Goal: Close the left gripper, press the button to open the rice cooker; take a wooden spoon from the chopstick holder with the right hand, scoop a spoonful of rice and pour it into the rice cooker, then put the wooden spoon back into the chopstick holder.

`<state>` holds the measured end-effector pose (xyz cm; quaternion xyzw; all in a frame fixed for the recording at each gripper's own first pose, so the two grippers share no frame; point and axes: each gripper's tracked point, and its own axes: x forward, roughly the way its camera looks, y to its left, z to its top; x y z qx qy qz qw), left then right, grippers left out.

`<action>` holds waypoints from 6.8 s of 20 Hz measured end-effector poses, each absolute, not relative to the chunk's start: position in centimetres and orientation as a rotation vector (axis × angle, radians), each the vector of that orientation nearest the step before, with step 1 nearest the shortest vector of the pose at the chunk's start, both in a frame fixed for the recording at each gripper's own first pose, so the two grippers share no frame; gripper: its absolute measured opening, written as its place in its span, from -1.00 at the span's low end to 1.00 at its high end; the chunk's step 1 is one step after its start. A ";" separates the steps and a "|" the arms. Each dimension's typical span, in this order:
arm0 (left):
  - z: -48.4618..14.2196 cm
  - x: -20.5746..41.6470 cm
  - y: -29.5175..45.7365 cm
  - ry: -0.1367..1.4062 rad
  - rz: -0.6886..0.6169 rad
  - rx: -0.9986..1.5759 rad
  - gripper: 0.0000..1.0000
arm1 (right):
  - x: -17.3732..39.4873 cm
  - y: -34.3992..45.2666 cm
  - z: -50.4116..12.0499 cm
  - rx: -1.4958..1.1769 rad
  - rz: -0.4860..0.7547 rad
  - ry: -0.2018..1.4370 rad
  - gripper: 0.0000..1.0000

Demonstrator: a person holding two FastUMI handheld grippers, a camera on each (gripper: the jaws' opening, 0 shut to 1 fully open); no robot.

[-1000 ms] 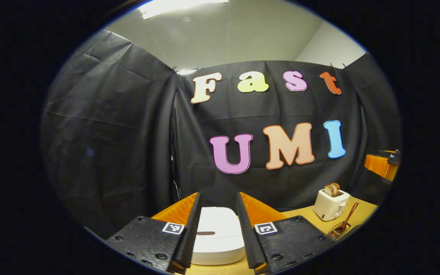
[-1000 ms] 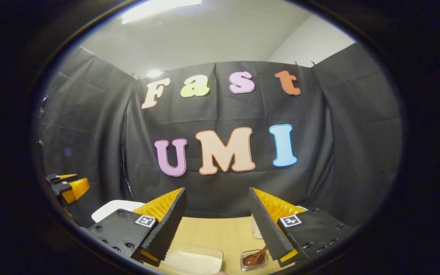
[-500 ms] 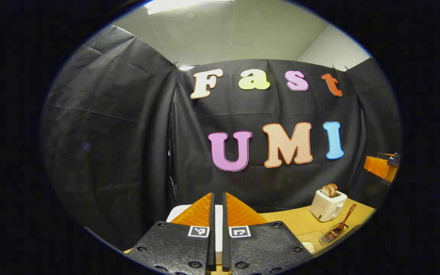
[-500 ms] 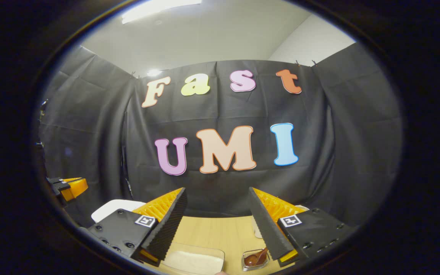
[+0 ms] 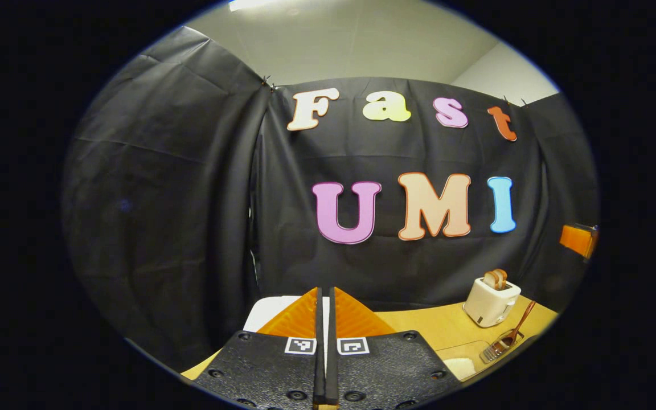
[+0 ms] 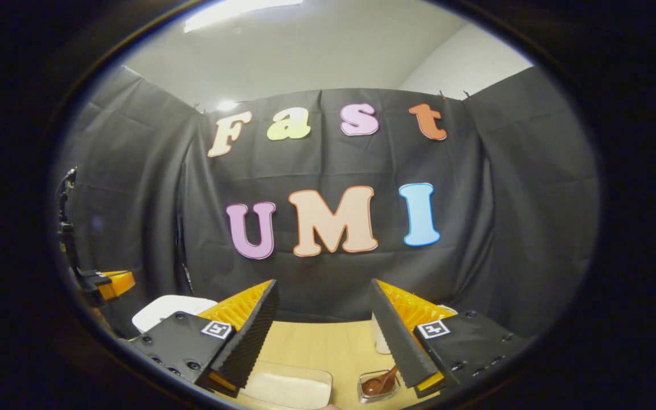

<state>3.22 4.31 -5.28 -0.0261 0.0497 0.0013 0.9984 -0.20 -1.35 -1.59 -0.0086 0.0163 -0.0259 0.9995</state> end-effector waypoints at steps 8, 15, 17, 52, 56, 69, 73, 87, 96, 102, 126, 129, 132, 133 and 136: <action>-10.8 5.7 6.0 0.220 -0.004 -0.099 -0.99 | -1.0 -1.7 -2.0 -0.051 -0.088 0.052 0.97; -15.5 7.2 5.9 0.320 -0.038 -0.151 -1.00 | -1.5 -1.9 -2.1 -0.082 -0.118 0.065 1.00; -16.8 7.2 6.1 0.348 -0.038 -0.156 -1.00 | -1.8 -2.1 -1.9 -0.094 -0.126 0.063 1.00; -12.6 7.9 4.7 0.248 -0.016 -0.053 -0.24 | -3.6 -6.5 -1.9 -0.051 -0.154 0.047 1.00; -12.4 7.3 4.9 0.254 0.015 -0.060 0.63 | -3.2 -6.9 -2.0 -0.036 -0.142 0.050 1.00; -5.6 2.4 3.3 0.103 0.016 -0.037 0.89 | 1.4 -11.9 -7.0 -0.002 -0.158 0.156 1.00; -4.3 1.1 1.8 0.077 -0.006 -0.029 0.89 | 3.6 -13.4 -9.5 -0.003 -0.162 0.212 1.00; -3.2 -1.3 0.1 0.079 0.004 -0.020 0.89 | 7.6 -18.4 -21.7 0.020 -0.214 0.490 0.96; -3.9 -1.8 -0.7 0.112 0.002 -0.013 0.89 | 7.2 -19.1 -29.2 0.164 -0.239 0.690 1.00; -4.7 -2.2 -1.0 0.146 -0.004 -0.023 0.89 | 7.2 -18.0 -32.0 0.296 -0.223 0.784 0.65; -4.6 -1.5 -0.3 0.135 -0.035 -0.063 0.89 | 5.4 -13.4 -21.1 0.102 -0.094 0.572 -0.61; -4.5 -1.7 0.0 0.132 -0.040 -0.067 0.84 | 5.6 -11.7 -19.0 0.114 -0.063 0.542 -0.61; -4.2 -1.9 0.4 0.126 -0.041 -0.065 0.89 | 5.7 -9.7 -18.0 0.098 -0.025 0.527 -0.57; -4.1 -2.0 0.7 0.123 -0.039 -0.063 0.84 | 5.8 -9.1 -17.8 0.099 -0.013 0.525 -0.57; -3.6 -2.3 1.7 0.113 -0.026 -0.056 0.89 | 5.9 -7.0 -17.5 0.108 0.019 0.522 -0.59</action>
